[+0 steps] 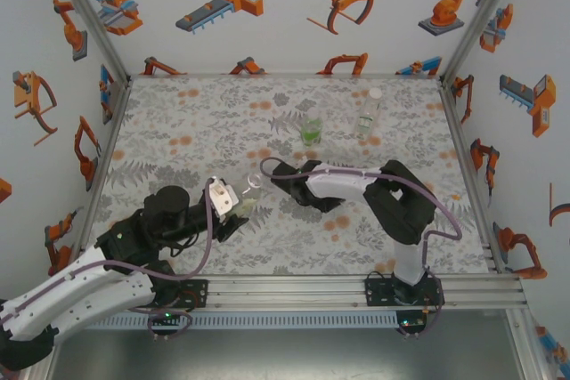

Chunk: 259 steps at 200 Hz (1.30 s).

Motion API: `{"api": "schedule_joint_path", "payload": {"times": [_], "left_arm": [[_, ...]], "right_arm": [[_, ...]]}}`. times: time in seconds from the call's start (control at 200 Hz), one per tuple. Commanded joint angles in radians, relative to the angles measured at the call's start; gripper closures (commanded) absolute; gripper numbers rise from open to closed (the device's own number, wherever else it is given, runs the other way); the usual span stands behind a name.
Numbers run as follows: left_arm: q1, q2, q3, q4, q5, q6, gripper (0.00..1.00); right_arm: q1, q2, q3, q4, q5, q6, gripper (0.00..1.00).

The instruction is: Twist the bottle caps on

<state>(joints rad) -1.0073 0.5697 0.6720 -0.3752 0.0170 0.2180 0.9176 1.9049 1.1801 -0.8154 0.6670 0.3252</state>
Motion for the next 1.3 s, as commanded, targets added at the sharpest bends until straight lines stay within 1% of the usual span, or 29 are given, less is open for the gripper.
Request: {"api": "schedule_joint_path", "payload": {"times": [0.0, 0.115, 0.205, 0.315, 0.411, 0.536, 0.621, 0.781, 0.911, 1.071, 1.192, 1.292], "left_arm": [[0.005, -0.008, -0.004, -0.014, -0.010, 0.001, 1.00], [0.004, -0.012, -0.006, -0.016, -0.010, 0.001, 1.00], [0.004, -0.007, -0.007, -0.012, -0.012, 0.003, 1.00], [0.005, 0.004, -0.004, -0.011, -0.011, 0.004, 1.00], [0.006, 0.013, 0.000, -0.011, -0.008, 0.005, 1.00], [0.006, 0.021, 0.001, -0.007, -0.008, 0.003, 1.00], [0.006, 0.025, 0.003, -0.005, -0.006, 0.003, 1.00], [0.006, 0.034, 0.001, 0.003, -0.006, 0.000, 1.00], [0.006, 0.047, 0.000, 0.013, 0.001, -0.002, 1.00], [0.006, 0.061, 0.000, 0.021, 0.003, -0.003, 1.00], [0.006, 0.063, 0.002, 0.025, 0.006, -0.003, 1.00], [0.006, 0.062, 0.006, 0.022, 0.006, -0.003, 1.00]], "right_arm": [[0.023, 0.014, 0.031, -0.012, -0.052, 0.055, 0.77], [0.047, 0.036, 0.045, -0.012, -0.096, 0.079, 0.73], [0.050, 0.032, 0.046, 0.004, -0.150, 0.092, 0.64], [0.050, 0.007, 0.038, 0.035, -0.208, 0.089, 0.58], [0.049, -0.015, 0.041, 0.045, -0.251, 0.088, 0.57], [0.033, -0.068, 0.040, 0.053, -0.277, 0.086, 0.56], [0.000, -0.120, 0.033, 0.055, -0.315, 0.084, 0.56], [-0.102, -0.225, -0.016, 0.099, -0.465, 0.086, 0.56], [-0.195, -0.273, -0.062, 0.124, -0.585, 0.098, 0.56], [-0.269, -0.281, -0.101, 0.147, -0.653, 0.115, 0.54], [-0.287, -0.265, -0.130, 0.179, -0.682, 0.127, 0.51], [-0.290, -0.253, -0.150, 0.195, -0.671, 0.132, 0.51]]}}
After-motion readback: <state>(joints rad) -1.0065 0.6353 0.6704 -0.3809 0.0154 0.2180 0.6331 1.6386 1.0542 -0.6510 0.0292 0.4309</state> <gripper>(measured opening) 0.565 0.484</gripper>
